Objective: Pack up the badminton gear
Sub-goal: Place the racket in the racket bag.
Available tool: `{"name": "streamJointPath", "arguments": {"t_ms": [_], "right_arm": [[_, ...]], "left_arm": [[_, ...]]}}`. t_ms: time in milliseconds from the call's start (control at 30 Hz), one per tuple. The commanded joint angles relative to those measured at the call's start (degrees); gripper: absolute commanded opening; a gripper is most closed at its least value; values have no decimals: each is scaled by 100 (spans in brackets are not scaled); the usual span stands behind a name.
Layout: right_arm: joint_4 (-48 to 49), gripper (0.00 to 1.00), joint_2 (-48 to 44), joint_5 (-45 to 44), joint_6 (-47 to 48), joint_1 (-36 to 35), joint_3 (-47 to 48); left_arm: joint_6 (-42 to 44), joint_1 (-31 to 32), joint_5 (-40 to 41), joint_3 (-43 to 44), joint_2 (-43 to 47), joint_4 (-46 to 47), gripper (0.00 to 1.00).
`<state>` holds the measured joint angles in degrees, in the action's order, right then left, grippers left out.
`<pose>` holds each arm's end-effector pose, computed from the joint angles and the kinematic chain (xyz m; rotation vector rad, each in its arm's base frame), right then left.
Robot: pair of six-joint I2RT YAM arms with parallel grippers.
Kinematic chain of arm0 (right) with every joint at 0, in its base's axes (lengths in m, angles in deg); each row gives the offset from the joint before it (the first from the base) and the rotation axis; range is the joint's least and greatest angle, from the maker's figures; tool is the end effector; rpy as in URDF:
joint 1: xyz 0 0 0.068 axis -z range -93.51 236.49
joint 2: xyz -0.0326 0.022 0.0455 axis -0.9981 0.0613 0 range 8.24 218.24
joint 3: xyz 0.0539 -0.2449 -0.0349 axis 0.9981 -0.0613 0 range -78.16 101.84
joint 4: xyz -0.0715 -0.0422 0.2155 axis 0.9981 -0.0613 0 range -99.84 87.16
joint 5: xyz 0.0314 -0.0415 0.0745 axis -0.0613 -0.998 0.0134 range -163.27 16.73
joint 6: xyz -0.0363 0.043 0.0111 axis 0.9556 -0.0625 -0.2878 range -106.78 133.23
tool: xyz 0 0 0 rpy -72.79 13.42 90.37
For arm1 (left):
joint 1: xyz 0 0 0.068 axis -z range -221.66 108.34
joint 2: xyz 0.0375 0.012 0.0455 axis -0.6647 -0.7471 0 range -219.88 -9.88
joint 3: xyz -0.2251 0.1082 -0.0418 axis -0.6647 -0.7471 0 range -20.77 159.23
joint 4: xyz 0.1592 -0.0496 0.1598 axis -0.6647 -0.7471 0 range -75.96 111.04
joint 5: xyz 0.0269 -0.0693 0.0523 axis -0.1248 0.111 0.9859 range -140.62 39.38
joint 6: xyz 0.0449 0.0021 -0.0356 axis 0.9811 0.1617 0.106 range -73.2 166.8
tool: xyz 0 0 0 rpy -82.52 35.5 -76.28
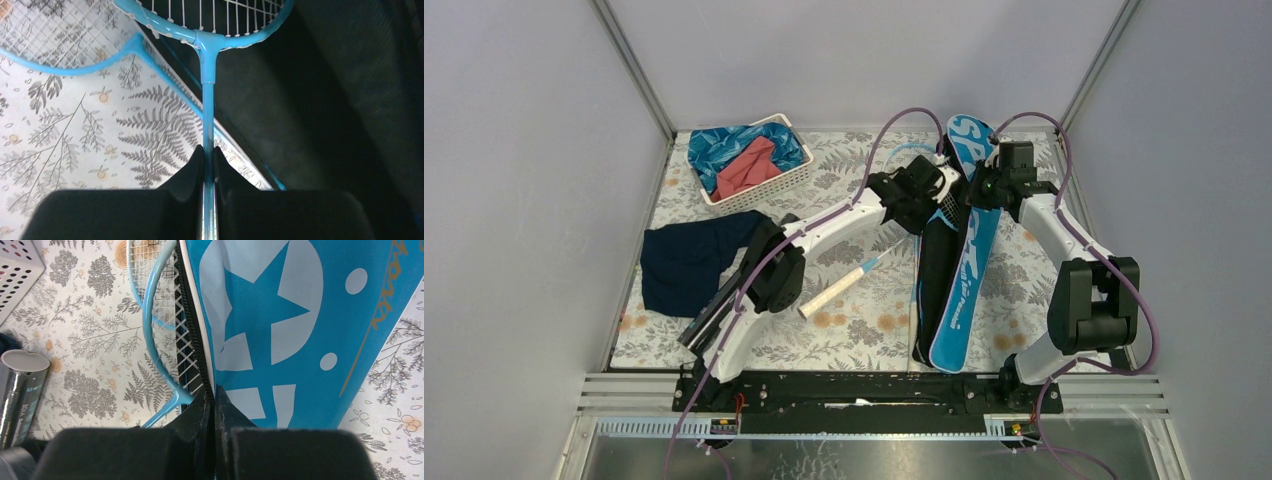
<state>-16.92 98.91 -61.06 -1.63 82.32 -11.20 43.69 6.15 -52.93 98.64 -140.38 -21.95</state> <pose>0.3294 0.0326 0.2570 0.0918 2.2437 0.4181 0.3113 -0.3459 0.2242 0.9899 2.3640 -0.4038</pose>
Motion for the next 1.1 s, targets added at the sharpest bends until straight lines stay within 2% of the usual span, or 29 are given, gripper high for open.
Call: {"name": "streamJointPath", "arguments": {"t_ms": [0, 500, 733, 800, 1067], "right_arm": [[366, 0, -127, 429, -182, 16, -69], [453, 0, 47, 1373, -279, 251, -104], [190, 0, 215, 1592, -1, 339, 76], [117, 0, 222, 1592, 133, 362, 102], [-70, 0, 240, 1707, 558, 382, 240]], "left_arm": [[-819, -61, -614, -115, 95, 1226, 0], [-2125, -133, -496, 99, -669, 3017, 0], [-2558, -271, -1208, 318, -1151, 3830, 0], [-2571, -331, -1678, 283, -1209, 3941, 17], [-2122, -507, -2764, -744, -510, 4095, 50]]}}
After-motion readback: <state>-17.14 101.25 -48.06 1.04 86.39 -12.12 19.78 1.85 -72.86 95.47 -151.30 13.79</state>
